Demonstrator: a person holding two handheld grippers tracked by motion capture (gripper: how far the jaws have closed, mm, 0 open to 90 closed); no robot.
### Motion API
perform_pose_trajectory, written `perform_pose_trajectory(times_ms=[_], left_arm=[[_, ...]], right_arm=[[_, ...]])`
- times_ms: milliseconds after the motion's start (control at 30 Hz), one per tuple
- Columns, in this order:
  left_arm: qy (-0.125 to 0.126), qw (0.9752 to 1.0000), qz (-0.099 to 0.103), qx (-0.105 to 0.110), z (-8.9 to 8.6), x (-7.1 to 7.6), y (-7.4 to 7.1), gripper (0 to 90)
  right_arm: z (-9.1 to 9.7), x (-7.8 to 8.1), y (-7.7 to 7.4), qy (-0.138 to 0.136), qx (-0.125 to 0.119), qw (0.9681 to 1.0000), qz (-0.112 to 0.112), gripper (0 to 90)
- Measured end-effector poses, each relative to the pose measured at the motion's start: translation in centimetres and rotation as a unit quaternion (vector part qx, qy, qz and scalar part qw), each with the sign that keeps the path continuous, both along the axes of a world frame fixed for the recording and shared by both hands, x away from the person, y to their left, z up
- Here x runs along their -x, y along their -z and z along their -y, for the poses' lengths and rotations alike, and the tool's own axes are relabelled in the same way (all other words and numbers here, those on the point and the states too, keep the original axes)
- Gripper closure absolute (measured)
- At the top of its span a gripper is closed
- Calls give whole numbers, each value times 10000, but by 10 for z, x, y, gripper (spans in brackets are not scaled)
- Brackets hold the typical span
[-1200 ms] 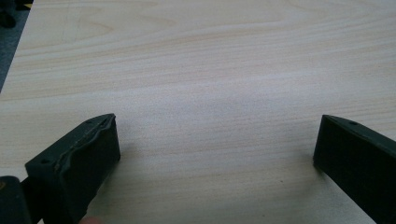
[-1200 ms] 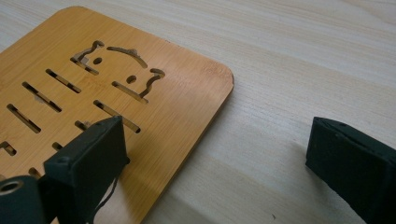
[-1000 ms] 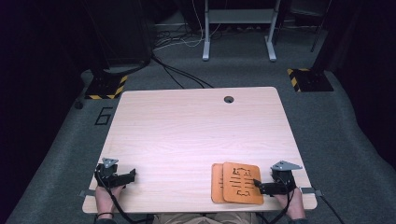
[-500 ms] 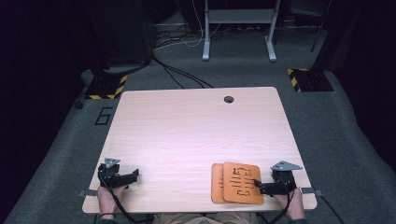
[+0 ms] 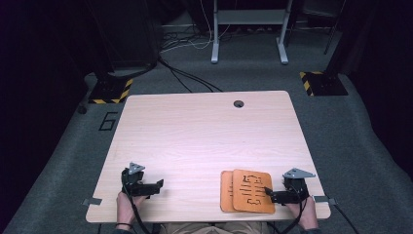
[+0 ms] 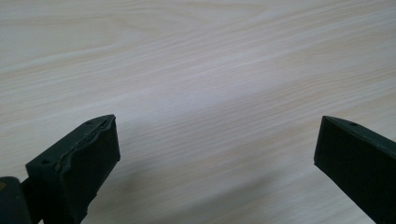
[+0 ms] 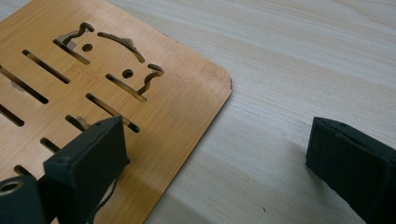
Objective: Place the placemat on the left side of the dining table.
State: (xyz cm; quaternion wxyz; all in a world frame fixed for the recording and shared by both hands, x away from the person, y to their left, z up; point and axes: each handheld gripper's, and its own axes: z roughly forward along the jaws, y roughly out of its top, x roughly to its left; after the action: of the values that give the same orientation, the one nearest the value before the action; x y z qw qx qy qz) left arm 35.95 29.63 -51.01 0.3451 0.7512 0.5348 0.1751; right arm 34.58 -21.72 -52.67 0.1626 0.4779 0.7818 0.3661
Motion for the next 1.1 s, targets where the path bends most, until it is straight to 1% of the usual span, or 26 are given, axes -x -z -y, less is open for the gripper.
perform_pose_trajectory(times_ms=[67, 167, 333, 367, 433, 500, 567, 600, 667, 700, 733, 767, 800, 900, 1100], left_arm=[[171, 9998, -17, 31, 9, 1, -4, 0], [374, 9993, 30, 40, 23, 2, -9, 0], [662, 9978, 67, -16, 45, 2, -13, 0], [677, 9977, 94, 10, 49, 2, -13, 0], [769, 9970, 82, 51, 57, 2, -14, 0], [870, 9962, 79, 28, 64, 1, -15, 0], [961, 9953, 80, 83, 72, 1, -14, 0], [990, 9949, 63, 163, 76, 1, -14, 0], [1137, 9929, -34, 335, 85, 0, -13, 0], [1190, 9923, -39, 347, 88, -1, -13, 0], [1213, 9920, -53, 338, 93, -1, -13, 0], [1255, 9915, -64, 350, 97, -1, -13, 0], [1346, 9903, -65, 335, 101, -2, -13, 0], [1451, 9889, -93, 306, 113, -4, -15, 0], [1674, 9857, -80, 192, 133, -5, -20, 0]], right_arm=[[0, 0, 0, 1, 1, 10000, -3, 44], [0, 0, 0, 15, 16, 10000, -2, 39], [-1, -1, 0, 95, 35, 9999, -48, 12], [-1, 0, 0, 101, 33, 9999, -48, 11], [-1, -1, 0, 125, 53, 9999, -49, 1], [-1, -1, 0, 138, 47, 9999, -56, 0], [-1, -1, 0, 148, 45, 9999, -56, 0], [-1, 0, 0, 153, 43, 9999, -60, 0], [0, -1, 1, 149, 50, 9999, -46, 0], [0, -1, 1, 151, 50, 9999, -47, 0], [0, 0, 1, 153, 50, 9999, -44, 0], [0, 0, 1, 159, 58, 9998, -43, 0], [0, 0, 1, 158, 58, 9998, -42, 0], [0, 0, 1, 164, 67, 9998, -35, 0], [0, 0, 1, 163, 65, 9998, -27, 0]])
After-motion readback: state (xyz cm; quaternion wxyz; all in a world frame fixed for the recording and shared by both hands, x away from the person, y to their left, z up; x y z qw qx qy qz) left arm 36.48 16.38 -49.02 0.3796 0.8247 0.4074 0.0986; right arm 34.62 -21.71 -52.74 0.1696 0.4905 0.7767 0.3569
